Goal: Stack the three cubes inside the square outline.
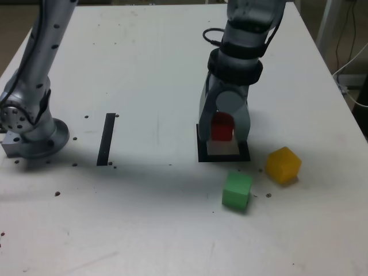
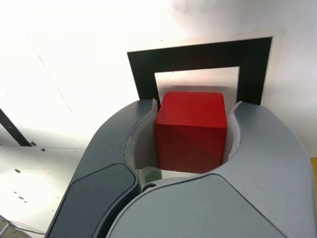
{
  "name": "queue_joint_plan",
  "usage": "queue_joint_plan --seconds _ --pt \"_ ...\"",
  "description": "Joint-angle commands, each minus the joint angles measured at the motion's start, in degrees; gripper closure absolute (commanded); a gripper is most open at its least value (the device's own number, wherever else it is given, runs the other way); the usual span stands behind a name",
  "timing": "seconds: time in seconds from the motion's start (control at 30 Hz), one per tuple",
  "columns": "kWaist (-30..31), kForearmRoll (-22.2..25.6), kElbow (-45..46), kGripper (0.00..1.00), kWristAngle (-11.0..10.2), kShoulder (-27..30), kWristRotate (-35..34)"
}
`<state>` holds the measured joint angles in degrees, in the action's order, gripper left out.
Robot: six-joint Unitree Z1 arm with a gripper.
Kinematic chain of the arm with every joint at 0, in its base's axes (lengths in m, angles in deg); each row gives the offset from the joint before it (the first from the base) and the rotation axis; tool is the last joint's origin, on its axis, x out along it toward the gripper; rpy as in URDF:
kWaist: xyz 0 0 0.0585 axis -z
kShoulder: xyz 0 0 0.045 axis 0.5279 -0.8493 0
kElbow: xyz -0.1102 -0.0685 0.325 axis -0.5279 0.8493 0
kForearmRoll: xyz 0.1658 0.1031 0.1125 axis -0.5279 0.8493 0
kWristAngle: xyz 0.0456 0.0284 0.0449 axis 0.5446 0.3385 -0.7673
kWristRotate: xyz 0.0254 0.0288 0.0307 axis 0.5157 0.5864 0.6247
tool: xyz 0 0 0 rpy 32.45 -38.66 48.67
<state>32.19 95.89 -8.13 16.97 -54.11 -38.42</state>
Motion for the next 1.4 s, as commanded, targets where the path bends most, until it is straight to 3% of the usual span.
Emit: queue_joint_plan --seconds 0.0,0.37,0.43,0.57,0.63,1.0,1.37 --pt "0.2 -1.0 1.0 0.72 0.4 0.5 -0.1" --pt "0.4 -3.4 3.0 0.71 1.0 0.6 0.0" --pt "0.4 -4.0 3.1 0.58 1.0 0.3 0.2" --pt "0.4 -5.2 3.9 0.17 1.2 0.0 0.6" --pt "0.4 -5.8 4.3 0.02 1.4 -0.1 0.7" --pt "0.4 -6.0 4.6 0.0 1.1 0.6 0.9" --pt "1.3 -2.0 3.1 0.0 -6.8 6.1 -1.6"
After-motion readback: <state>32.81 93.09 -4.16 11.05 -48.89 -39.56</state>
